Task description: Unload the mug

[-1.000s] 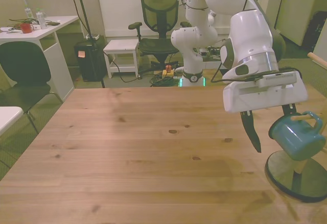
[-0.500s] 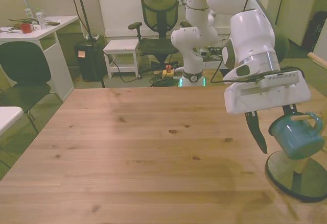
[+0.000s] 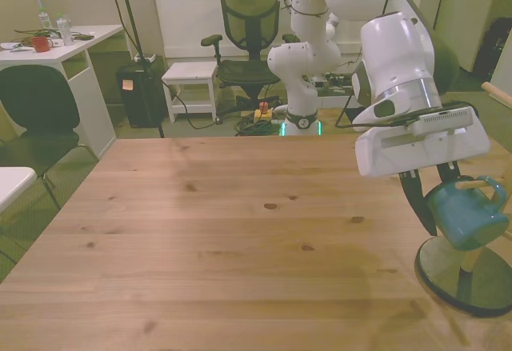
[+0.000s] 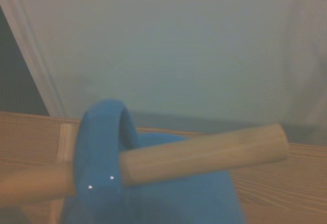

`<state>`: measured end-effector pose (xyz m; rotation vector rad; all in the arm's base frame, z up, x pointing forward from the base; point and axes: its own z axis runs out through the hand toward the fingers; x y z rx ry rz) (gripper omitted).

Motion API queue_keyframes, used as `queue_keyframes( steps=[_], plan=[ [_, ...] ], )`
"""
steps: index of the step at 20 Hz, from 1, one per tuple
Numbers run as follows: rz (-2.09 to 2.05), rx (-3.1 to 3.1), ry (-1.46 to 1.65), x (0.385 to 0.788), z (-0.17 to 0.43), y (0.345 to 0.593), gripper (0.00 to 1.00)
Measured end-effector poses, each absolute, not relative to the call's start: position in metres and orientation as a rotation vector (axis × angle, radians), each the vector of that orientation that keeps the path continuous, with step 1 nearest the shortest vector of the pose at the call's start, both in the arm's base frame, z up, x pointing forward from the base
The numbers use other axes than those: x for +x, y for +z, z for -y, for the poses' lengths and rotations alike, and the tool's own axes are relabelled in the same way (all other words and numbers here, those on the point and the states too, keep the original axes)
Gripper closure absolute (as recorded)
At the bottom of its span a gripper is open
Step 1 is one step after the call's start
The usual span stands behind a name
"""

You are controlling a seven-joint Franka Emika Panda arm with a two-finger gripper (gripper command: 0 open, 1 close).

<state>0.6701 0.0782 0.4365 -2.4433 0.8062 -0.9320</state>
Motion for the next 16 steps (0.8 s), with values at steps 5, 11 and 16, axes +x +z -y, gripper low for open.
queue_keyframes(
  steps=[5, 11, 16],
  plan=[
    [-0.799, -2.435, -0.933, 0.668, -0.077, 0.441, 1.00],
    [-0.784, -2.432, -0.937, 0.665, -0.074, 0.447, 1.00],
    [-0.790, -2.428, -0.938, 0.661, -0.069, 0.450, 1.00]
  ],
)
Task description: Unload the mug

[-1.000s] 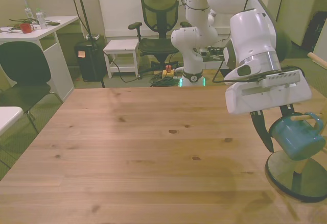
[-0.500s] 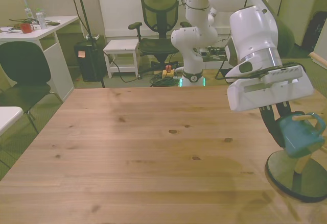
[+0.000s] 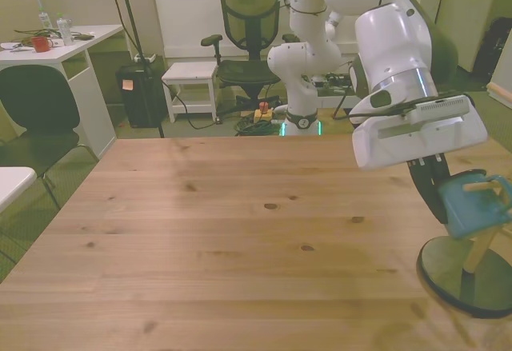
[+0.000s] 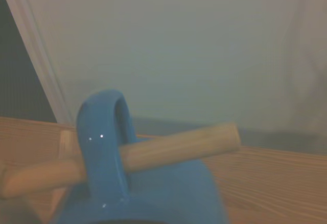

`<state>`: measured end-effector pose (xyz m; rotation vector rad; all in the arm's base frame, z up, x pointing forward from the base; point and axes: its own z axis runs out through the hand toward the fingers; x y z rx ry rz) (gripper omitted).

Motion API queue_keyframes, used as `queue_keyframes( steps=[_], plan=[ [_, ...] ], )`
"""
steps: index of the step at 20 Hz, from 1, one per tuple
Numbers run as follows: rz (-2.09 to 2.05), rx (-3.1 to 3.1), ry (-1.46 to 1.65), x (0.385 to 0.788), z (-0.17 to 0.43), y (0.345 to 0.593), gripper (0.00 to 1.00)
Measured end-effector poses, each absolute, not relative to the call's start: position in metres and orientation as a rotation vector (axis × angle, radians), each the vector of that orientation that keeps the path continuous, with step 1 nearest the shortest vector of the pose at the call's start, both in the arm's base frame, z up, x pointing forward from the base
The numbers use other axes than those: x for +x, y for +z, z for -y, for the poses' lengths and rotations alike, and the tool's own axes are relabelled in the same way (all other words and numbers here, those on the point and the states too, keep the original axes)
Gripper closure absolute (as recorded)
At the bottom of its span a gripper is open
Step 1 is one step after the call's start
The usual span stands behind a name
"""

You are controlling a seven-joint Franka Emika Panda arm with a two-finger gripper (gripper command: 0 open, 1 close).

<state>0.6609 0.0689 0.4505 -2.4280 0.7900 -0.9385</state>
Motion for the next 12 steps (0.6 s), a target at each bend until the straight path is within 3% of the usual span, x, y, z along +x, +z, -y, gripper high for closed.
queue_keyframes(
  steps=[12],
  plan=[
    [-0.811, -2.408, -0.964, 0.658, -0.057, 0.464, 1.00]
  ],
)
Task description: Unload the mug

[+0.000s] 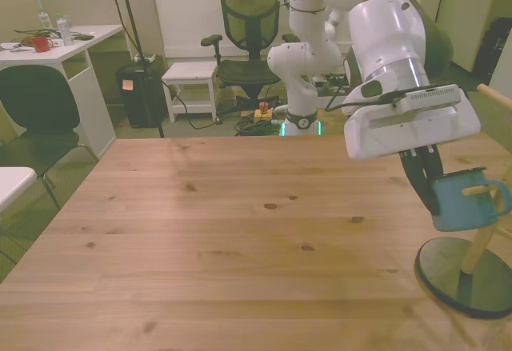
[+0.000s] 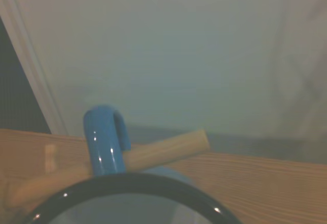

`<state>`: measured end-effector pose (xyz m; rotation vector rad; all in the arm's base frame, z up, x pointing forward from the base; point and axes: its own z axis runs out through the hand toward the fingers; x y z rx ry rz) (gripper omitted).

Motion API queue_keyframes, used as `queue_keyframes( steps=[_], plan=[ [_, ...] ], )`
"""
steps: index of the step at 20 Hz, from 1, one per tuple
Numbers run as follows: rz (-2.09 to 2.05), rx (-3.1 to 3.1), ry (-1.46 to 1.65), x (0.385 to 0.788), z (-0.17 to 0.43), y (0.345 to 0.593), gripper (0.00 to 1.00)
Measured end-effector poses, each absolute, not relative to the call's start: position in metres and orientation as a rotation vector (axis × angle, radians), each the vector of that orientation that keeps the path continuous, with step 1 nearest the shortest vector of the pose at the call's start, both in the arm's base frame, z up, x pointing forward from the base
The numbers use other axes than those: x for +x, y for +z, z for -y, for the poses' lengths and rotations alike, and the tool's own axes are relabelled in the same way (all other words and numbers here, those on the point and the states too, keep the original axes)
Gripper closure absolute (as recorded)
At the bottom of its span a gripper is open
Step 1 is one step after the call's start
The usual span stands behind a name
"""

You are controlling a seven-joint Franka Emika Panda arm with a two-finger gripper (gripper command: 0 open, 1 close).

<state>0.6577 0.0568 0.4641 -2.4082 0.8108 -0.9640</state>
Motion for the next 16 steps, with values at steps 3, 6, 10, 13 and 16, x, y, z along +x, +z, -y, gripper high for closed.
queue_keyframes(
  steps=[3, 6, 10, 13, 16],
  plan=[
    [-0.824, -2.397, -0.962, 0.657, -0.054, 0.466, 1.00],
    [-0.825, -2.394, -0.960, 0.657, -0.055, 0.467, 1.00],
    [-0.825, -2.388, -0.962, 0.656, -0.056, 0.470, 1.00],
    [-0.842, -2.376, -0.968, 0.656, -0.050, 0.473, 1.00],
    [-0.859, -2.371, -0.975, 0.657, -0.041, 0.474, 1.00]
  ],
)
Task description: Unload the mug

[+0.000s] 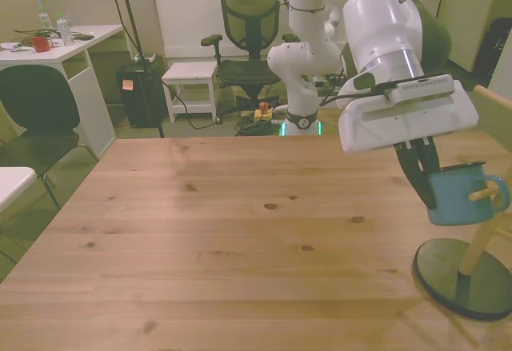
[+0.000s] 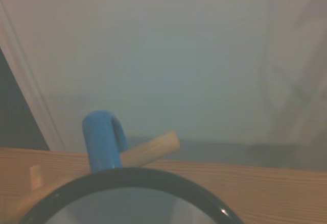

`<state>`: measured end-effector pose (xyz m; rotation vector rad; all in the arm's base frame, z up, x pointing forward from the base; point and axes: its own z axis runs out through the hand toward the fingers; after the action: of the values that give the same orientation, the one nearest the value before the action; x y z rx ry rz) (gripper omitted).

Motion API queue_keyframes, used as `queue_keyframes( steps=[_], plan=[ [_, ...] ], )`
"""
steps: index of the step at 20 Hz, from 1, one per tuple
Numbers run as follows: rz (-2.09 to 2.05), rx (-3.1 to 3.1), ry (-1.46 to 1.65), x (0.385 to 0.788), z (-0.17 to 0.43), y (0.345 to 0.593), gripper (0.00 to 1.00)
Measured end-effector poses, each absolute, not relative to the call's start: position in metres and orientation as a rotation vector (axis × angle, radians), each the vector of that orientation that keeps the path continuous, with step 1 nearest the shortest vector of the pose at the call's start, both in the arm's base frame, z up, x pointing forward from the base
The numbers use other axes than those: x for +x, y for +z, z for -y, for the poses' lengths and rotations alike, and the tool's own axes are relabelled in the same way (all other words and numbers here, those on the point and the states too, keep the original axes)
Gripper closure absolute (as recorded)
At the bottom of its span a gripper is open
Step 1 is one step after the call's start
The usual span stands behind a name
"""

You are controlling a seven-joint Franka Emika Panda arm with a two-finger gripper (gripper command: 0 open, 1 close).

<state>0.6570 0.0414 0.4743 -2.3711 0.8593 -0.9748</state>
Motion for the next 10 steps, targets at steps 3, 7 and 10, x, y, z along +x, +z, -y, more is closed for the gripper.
queue_keyframes(
  steps=[3, 7, 10],
  plan=[
    [-0.872, -2.365, -0.984, 0.658, -0.034, 0.477, 1.00],
    [-0.886, -2.361, -0.991, 0.659, -0.027, 0.478, 1.00],
    [-0.914, -2.353, -1.001, 0.660, -0.013, 0.479, 1.00]
  ],
)
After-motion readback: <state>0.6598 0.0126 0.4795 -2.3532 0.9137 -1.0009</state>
